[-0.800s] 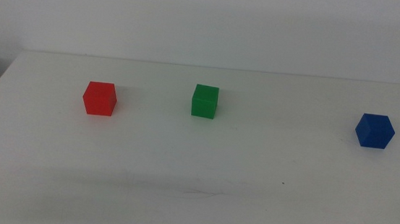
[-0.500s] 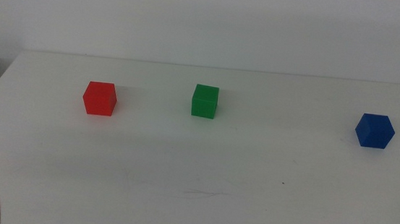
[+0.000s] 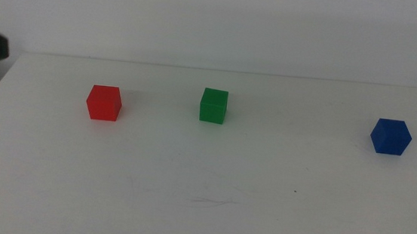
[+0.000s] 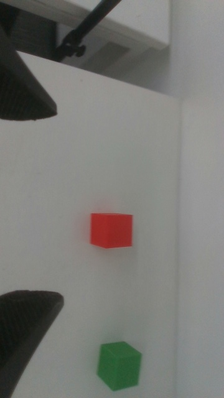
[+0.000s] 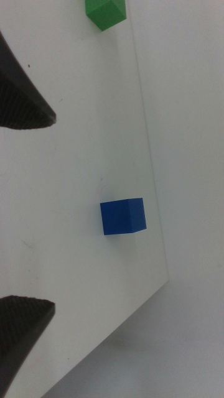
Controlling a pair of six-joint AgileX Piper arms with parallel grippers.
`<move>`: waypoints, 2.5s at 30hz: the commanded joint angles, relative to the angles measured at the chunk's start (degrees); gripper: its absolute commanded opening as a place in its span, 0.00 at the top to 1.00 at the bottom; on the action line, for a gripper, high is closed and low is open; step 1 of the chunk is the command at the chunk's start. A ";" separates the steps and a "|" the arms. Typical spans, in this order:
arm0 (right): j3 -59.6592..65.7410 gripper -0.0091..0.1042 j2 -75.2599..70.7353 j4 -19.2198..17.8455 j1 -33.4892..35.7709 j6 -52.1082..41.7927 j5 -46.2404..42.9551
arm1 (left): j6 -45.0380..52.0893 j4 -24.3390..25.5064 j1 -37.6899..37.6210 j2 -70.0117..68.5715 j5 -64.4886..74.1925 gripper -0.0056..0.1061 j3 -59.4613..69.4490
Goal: Stack red cubes first, then green, then blue cubes in a specific spot.
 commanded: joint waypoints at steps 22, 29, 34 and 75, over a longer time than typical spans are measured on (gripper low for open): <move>-1.01 0.21 -1.29 -0.77 -0.37 -0.70 -4.05 | 2.95 -1.99 -3.04 42.01 15.26 0.11 -41.89; -1.01 0.21 -1.29 -0.77 -0.37 -0.70 -4.10 | 2.95 -1.99 -3.04 53.87 15.17 0.11 -51.22; -1.01 0.21 -1.29 -0.77 -0.37 -0.70 -4.10 | 2.95 -2.69 -3.04 60.35 15.05 0.11 -54.60; -1.01 0.21 -1.29 -0.77 -0.37 -0.70 -4.05 | 2.95 -9.04 -3.04 72.05 17.28 0.60 -54.78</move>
